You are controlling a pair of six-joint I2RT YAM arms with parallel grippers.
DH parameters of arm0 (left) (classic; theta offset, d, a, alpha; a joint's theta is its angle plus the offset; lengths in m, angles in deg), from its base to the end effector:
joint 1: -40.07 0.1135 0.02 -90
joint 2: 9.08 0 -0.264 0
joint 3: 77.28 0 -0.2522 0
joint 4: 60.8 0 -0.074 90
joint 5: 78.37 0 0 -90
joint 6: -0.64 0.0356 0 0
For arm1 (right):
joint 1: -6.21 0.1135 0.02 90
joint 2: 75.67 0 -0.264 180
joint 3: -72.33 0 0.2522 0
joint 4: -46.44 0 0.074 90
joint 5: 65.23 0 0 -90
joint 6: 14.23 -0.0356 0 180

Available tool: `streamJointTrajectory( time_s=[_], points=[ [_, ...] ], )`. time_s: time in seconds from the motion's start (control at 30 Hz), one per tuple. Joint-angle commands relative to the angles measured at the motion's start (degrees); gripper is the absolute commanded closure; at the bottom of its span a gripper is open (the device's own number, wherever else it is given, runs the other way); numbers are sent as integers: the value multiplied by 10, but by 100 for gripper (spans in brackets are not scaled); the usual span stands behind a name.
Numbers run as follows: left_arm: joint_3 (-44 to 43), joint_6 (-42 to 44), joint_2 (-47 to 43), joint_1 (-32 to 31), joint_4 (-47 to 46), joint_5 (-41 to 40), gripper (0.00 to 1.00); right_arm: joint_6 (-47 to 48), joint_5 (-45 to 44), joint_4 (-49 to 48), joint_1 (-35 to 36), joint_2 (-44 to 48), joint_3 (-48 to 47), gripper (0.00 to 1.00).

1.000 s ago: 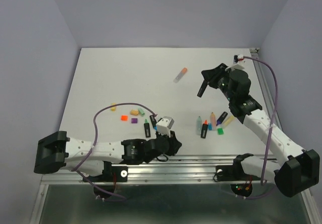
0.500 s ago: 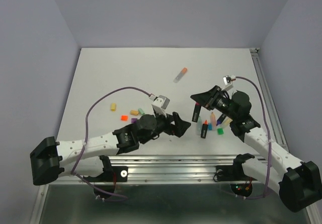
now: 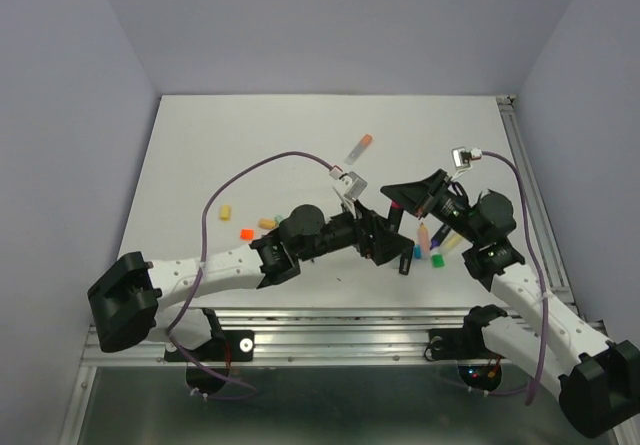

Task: Open the pen caps

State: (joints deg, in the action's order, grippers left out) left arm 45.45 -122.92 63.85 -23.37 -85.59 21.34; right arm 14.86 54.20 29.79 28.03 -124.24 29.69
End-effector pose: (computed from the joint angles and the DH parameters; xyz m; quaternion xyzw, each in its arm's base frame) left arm 0.1257 -0.2648 0.3151 0.2289 0.6078 -0.6044 0.4614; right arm 0.1786 0.0903 0.3049 0.0221 0.6469 0.6138 0.4519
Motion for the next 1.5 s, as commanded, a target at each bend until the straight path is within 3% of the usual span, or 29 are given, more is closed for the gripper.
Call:
streamJointTrajectory(
  time_s=[0.0,0.17,0.2,0.3,0.4,0.53,0.63,0.67,0.7,0.87,1.07,1.27,1.47],
  points=[
    [-41,-15,18,2,-87,57,1,-12,12,-63,4,17,17,99],
    [-48,-28,20,4,-99,53,14,-35,26,-94,5,30,28,99],
    [-50,-30,19,5,-101,51,23,-36,27,-97,5,35,29,99],
    [-53,-34,18,6,-100,52,39,-37,28,-94,4,39,24,99],
    [-54,-36,18,7,-101,58,49,-47,34,-109,5,40,25,99],
    [-56,-42,19,8,-100,59,54,-49,43,-112,5,37,23,99],
    [-57,-39,15,10,-101,65,72,-48,48,-112,5,31,23,99],
    [-58,-39,13,10,-101,67,81,-45,48,-106,4,31,23,99],
    [-55,-41,13,9,-102,69,100,-43,45,-105,5,30,23,99],
    [-26,-74,-3,9,-109,53,100,24,-11,-77,5,27,10,99],
    [73,-99,-64,0,-121,41,100,116,-130,-20,-3,-55,-75,99],
    [168,-105,-121,-88,-112,-77,100,153,-171,20,-52,-178,-219,99],
    [219,-128,-140,-124,-136,-108,100,180,-171,46,-83,-251,-291,99]
  ],
)
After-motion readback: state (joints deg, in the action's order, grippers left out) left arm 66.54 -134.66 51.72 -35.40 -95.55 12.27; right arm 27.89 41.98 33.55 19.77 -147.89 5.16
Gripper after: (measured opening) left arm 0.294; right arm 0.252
